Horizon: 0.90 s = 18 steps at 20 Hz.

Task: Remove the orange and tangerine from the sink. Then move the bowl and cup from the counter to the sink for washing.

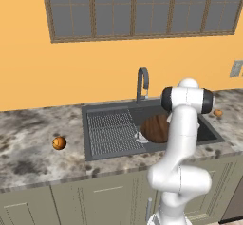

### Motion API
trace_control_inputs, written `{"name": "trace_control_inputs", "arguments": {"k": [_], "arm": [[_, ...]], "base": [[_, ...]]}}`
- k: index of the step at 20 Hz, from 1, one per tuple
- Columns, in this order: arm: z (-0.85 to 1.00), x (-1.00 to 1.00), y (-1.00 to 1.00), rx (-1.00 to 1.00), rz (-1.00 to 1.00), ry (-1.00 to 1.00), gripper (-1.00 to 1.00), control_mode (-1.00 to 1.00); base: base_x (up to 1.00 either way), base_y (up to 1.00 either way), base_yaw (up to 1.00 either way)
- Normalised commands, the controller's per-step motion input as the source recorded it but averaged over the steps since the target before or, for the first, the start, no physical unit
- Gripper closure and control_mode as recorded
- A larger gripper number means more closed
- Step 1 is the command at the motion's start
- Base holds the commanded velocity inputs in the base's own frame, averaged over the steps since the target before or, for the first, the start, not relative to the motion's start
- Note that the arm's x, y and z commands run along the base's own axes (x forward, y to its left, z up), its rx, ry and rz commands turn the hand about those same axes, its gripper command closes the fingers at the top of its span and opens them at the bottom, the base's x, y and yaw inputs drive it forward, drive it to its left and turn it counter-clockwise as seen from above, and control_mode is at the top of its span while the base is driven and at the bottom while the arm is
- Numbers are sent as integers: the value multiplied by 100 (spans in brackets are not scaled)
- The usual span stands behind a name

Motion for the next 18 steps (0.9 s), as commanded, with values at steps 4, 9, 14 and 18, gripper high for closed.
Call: {"name": "trace_control_inputs", "arguments": {"k": [4, 9, 14, 18], "arm": [[-12, 13, 14, 0, 0, 0, 100, -100], [-12, 15, 13, 0, 0, 0, 100, -100], [-12, 16, 16, 0, 0, 0, 100, -100], [-12, 15, 21, 0, 0, 0, 100, -100]], "base": [[0, 0, 0], [0, 0, 0], [0, 0, 0], [0, 0, 0]]}}
